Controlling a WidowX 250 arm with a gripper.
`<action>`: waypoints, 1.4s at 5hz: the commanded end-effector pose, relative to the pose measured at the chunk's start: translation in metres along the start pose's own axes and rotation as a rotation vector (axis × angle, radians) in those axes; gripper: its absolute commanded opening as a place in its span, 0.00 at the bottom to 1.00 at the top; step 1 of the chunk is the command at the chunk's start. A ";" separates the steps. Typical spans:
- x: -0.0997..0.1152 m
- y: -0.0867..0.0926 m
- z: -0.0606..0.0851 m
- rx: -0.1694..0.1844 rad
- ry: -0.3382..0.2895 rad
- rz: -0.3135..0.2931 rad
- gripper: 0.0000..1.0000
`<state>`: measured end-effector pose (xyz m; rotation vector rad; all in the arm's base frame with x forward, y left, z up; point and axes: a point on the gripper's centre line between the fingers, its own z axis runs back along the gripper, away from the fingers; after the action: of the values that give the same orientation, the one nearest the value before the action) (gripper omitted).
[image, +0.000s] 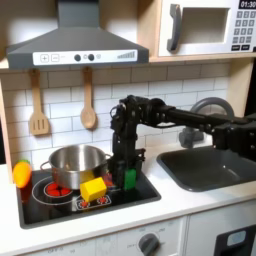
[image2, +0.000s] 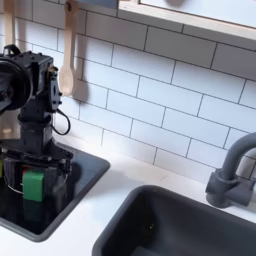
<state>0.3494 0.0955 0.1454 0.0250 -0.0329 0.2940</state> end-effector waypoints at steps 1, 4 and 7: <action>0.000 0.000 0.001 -0.002 -0.007 -0.009 0.00; -0.002 -0.007 0.018 -0.053 -0.012 -0.023 0.00; 0.010 -0.014 0.051 -0.111 -0.090 -0.011 0.00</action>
<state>0.3590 0.0871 0.2055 -0.0655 -0.1638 0.2892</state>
